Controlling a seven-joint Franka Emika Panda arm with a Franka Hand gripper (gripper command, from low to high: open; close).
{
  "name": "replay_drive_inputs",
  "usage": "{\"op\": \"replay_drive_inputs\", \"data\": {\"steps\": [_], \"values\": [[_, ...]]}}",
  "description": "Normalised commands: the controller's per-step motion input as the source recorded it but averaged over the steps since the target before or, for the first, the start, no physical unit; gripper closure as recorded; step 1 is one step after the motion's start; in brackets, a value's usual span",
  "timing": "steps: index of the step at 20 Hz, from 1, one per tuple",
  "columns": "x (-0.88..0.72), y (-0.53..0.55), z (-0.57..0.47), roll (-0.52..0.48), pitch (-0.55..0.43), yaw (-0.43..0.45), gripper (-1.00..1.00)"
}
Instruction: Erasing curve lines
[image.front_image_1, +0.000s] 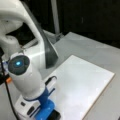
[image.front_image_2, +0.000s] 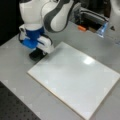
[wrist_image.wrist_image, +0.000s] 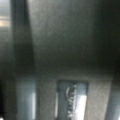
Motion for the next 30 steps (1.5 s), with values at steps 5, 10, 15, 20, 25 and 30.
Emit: {"op": "replay_drive_inputs", "data": {"steps": [5,10,15,20,25,30], "values": [[0.04,0.01,-0.09,0.124,-0.032,-0.118,1.00],[0.04,-0.02,-0.07,0.082,-0.068,-0.138,1.00],[0.03,-0.05,-0.04,0.043,-0.077,-0.147,1.00],[0.01,-0.06,-0.05,0.019,-0.078,-0.147,1.00],[0.01,0.02,-0.09,0.020,-0.079,-0.150,1.00],[0.02,0.10,-0.09,-0.006,-0.085,-0.158,-1.00]]}}
